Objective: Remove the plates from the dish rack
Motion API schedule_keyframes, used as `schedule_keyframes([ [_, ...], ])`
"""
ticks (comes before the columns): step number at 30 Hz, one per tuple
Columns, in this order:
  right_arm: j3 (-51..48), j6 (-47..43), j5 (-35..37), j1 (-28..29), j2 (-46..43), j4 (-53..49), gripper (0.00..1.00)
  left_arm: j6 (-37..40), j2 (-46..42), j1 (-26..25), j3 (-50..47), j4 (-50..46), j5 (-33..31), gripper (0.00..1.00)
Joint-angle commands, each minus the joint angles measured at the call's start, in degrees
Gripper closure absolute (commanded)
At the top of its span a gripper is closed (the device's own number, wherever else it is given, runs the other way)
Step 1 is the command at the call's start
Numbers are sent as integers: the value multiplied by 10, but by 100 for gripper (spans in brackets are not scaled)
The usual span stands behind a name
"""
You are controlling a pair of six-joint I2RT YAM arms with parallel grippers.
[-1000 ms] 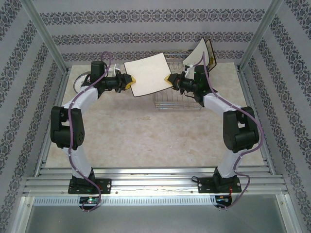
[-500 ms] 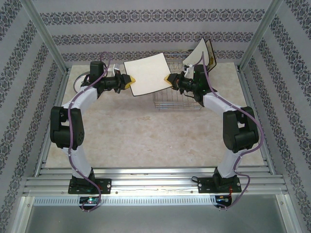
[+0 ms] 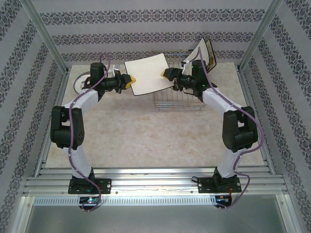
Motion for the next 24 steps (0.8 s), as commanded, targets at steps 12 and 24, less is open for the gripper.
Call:
schedule_keyframes([
  [12,140,-201,36,-14,-22,-270,2,3,-67,7,28,65,11,100],
  [24,360,-428,247,-54,25,-672,2,55,-133,30,22,-16,-99,100],
])
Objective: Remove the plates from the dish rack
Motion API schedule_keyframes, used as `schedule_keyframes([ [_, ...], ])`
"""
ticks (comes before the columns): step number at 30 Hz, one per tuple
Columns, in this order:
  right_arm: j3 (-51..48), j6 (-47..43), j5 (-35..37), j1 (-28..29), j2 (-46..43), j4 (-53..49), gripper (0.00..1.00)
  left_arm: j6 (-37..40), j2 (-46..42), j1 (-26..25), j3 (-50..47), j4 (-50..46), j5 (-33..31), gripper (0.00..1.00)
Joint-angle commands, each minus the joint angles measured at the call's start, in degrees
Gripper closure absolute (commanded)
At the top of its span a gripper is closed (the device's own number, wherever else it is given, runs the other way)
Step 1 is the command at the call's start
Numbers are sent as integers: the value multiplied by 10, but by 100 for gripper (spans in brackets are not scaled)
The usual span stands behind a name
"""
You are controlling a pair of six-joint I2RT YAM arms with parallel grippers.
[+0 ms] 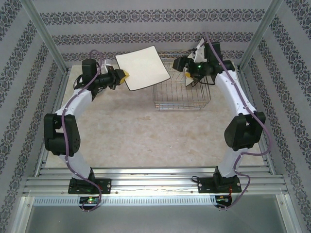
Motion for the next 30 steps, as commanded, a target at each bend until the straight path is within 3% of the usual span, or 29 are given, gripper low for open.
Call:
schedule_keyframes([
  [1,86,-115,132,1,27,-191,2,40,-63,6,21,30,-35,100],
  [8,287,-207,358,10,124,-401,2,44,-103,6,-19,23,-150,100],
  [11,354,-212,404,5,155,-455,2,42,-119,6,-43,32,-190,100],
  [30,322,-219,403,-7,134,-460,2,-81,-130,3,-183,172,-453,100],
])
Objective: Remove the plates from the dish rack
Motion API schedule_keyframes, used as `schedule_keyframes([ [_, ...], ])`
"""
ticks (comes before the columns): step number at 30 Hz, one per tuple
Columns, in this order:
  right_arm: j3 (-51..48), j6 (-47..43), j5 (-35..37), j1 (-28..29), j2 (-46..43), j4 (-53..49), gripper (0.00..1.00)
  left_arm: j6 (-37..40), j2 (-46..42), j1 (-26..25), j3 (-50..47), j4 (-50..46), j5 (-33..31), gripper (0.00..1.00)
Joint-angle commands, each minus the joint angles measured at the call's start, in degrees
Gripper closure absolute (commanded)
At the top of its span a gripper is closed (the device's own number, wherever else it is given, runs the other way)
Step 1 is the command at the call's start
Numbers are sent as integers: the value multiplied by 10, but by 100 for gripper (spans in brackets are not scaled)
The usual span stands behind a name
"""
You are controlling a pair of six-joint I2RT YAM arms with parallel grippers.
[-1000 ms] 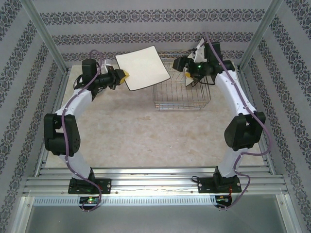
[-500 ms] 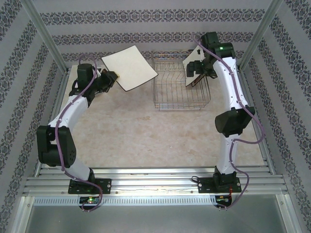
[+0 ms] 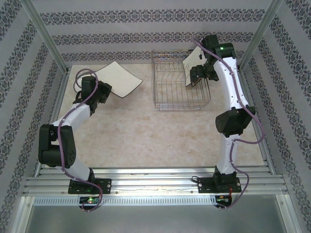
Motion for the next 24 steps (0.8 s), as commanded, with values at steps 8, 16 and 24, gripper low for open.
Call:
schedule_keyframes([
  [8,9,-11,20,-9,-16,-24,2,-102,-2,-25,-15,220,-118,100],
  [16,6,-15,22,-13,-21,-25,2,-143,36,-86,-13,235,-215,100],
  [24,-9,-17,11,-13,-24,-16,2,-157,67,-124,46,134,-289,100],
])
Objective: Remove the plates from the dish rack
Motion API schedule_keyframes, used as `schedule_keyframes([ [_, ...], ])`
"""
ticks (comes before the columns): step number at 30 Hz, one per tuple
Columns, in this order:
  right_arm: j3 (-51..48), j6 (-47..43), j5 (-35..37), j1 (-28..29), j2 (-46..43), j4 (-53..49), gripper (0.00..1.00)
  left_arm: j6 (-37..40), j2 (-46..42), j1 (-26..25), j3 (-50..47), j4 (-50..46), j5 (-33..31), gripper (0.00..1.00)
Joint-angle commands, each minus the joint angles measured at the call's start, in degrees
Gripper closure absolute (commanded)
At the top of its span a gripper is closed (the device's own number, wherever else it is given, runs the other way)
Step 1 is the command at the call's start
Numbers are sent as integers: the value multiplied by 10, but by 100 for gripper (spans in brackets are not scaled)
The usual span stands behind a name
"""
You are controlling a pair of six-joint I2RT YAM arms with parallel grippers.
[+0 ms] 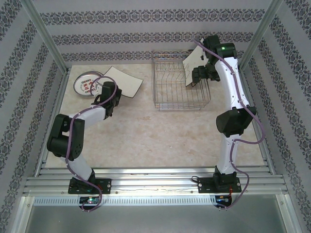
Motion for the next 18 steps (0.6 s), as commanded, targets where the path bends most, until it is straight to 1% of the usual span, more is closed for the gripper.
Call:
schedule_keyframes([
  [1,-12,-7,2,-4,-25,-3,2,-21,-6,-5,63,48,-63,100],
  [11,-38,-11,-3,-7,-37,10,2,-54,48,-13,107,3,-89,100],
  [18,-45,-12,-9,-7,-39,14,2,-99,82,-19,129,9,-101,100],
])
